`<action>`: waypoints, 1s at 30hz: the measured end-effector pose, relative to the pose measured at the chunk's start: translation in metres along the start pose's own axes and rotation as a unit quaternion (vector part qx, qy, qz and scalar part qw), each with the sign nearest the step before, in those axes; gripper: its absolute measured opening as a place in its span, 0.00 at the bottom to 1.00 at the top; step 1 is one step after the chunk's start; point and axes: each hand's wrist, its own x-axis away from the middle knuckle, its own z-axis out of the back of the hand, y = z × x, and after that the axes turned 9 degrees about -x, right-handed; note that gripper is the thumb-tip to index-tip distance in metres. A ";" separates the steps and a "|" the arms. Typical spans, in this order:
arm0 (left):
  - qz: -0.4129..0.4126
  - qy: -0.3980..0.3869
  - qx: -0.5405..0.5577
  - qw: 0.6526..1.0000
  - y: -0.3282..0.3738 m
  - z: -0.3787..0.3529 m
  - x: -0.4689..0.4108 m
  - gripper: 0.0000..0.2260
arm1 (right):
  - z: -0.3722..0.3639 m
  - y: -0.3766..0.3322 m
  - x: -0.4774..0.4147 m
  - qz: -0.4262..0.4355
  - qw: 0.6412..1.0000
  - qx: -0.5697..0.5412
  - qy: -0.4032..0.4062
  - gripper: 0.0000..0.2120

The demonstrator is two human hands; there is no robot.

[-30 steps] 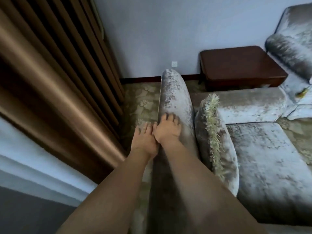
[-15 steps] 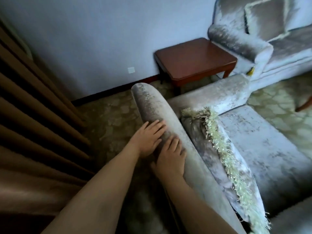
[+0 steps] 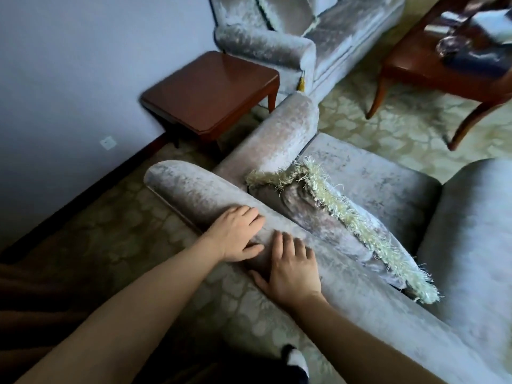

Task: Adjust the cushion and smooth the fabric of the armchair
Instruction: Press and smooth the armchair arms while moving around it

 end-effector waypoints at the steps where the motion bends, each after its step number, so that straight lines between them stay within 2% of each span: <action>1: -0.022 0.002 -0.005 1.000 -0.005 -0.001 -0.004 0.28 | -0.001 0.000 0.000 0.003 1.000 -0.006 0.014 0.45; 4: -0.105 0.027 0.016 0.994 -0.016 -0.007 -0.016 0.27 | 0.000 0.001 -0.001 -0.001 0.999 -0.002 0.050 0.42; 6: -0.150 0.020 0.020 0.988 -0.020 -0.009 -0.018 0.32 | 0.003 0.000 -0.002 -0.010 1.000 -0.014 0.024 0.43; 11: -0.248 -0.073 -0.009 0.966 -0.034 -0.004 -0.036 0.50 | 0.013 0.015 -0.012 -0.005 0.998 -0.030 -0.063 0.53; 15: -0.320 -0.140 -0.035 0.936 -0.037 0.008 -0.060 0.57 | 0.025 0.033 -0.022 -0.016 0.993 -0.039 -0.108 0.59; 20: -0.332 -0.176 0.001 0.927 -0.025 0.017 -0.075 0.59 | 0.021 0.030 -0.027 -0.084 0.987 -0.066 -0.122 0.64; 25: -0.317 -0.268 0.036 0.909 -0.009 0.025 -0.095 0.56 | 0.022 0.031 -0.042 -0.152 0.967 -0.118 -0.168 0.68; 27: -0.305 -0.320 0.017 0.897 0.000 0.027 -0.109 0.53 | 0.026 0.037 -0.053 -0.151 0.955 -0.181 -0.182 0.66; 30: -0.299 -0.368 -0.019 0.880 0.011 0.028 -0.125 0.49 | 0.033 0.045 -0.064 -0.134 0.931 -0.283 -0.186 0.56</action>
